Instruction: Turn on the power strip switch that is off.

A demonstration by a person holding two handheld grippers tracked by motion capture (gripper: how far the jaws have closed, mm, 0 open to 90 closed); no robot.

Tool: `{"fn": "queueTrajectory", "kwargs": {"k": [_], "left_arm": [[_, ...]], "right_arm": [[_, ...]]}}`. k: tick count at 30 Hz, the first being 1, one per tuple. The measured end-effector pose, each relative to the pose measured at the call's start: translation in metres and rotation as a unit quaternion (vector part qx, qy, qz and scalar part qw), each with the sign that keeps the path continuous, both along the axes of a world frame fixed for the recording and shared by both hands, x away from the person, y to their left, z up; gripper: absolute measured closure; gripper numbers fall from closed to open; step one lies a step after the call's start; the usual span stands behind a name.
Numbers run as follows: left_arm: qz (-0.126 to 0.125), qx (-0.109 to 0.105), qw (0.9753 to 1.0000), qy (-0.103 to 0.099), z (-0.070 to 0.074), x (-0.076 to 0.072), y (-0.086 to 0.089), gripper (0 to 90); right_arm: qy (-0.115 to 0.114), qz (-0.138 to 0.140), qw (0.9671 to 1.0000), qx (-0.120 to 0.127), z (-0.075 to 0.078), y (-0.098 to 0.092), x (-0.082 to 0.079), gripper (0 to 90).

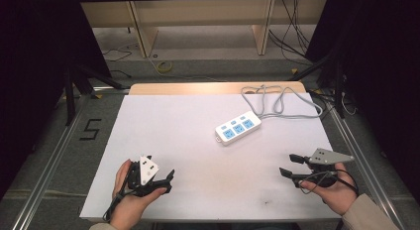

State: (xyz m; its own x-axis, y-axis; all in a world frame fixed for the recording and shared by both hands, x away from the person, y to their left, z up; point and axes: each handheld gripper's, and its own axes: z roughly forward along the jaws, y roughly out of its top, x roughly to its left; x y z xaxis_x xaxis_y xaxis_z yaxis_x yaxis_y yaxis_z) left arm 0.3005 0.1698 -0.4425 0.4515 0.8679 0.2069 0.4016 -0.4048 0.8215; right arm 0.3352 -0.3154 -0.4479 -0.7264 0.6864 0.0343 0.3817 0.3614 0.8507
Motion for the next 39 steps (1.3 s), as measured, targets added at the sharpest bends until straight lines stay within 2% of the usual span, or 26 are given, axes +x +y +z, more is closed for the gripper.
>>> {"fn": "queueTrajectory", "kwargs": {"k": [3, 6, 12, 14, 21, 23, 24, 26, 28, 29, 39], "left_arm": [[-0.002, 0.006, 1.0000, 0.001, -0.001, 0.000, 0.000, 16.3], [0.000, 0.003, 1.0000, 0.002, -0.001, 0.000, 0.000, 16.3], [0.001, -0.004, 1.0000, 0.006, -0.002, 0.002, 0.001, 16.3], [0.001, -0.006, 1.0000, 0.008, -0.003, 0.003, 0.001, 16.3], [-0.001, -0.008, 0.9999, 0.011, -0.004, 0.005, 0.000, 16.3], [-0.001, -0.006, 0.9999, 0.013, -0.004, 0.005, 0.000, 16.4], [-0.001, -0.008, 0.9999, 0.012, -0.004, 0.005, 0.000, 16.4], [-0.002, -0.008, 0.9999, 0.011, -0.004, 0.005, 0.000, 16.4], [-0.002, -0.007, 0.9999, 0.011, -0.004, 0.005, 0.000, 16.4], [-0.002, -0.006, 0.9999, 0.012, -0.004, 0.005, 0.000, 16.4], [0.004, -0.009, 0.9998, 0.014, -0.004, 0.006, 0.001, 16.6]], "right_arm": [[0.001, -0.001, 1.0000, 0.000, 0.000, 0.000, 0.000, 37.6], [-0.001, -0.004, 1.0000, -0.003, 0.001, 0.000, 0.000, 40.2], [-0.001, -0.012, 0.9999, -0.011, 0.003, 0.002, 0.000, 51.0], [-0.002, -0.014, 0.9998, -0.014, 0.004, 0.004, 0.002, 56.8], [-0.013, -0.009, 0.9996, -0.023, 0.007, 0.011, 0.008, 68.1], [-0.014, -0.015, 0.9995, -0.024, 0.008, 0.014, 0.010, 75.3], [-0.014, -0.015, 0.9995, -0.024, 0.008, 0.014, 0.010, 75.3], [-0.014, -0.019, 0.9994, -0.026, 0.010, 0.016, 0.013, 82.1], [-0.014, -0.020, 0.9993, -0.028, 0.010, 0.016, 0.013, 84.4], [-0.013, -0.022, 0.9992, -0.031, 0.010, 0.017, 0.015, 89.2], [-0.009, -0.017, 0.9986, -0.048, 0.011, 0.030, 0.031, 90.0]]}}
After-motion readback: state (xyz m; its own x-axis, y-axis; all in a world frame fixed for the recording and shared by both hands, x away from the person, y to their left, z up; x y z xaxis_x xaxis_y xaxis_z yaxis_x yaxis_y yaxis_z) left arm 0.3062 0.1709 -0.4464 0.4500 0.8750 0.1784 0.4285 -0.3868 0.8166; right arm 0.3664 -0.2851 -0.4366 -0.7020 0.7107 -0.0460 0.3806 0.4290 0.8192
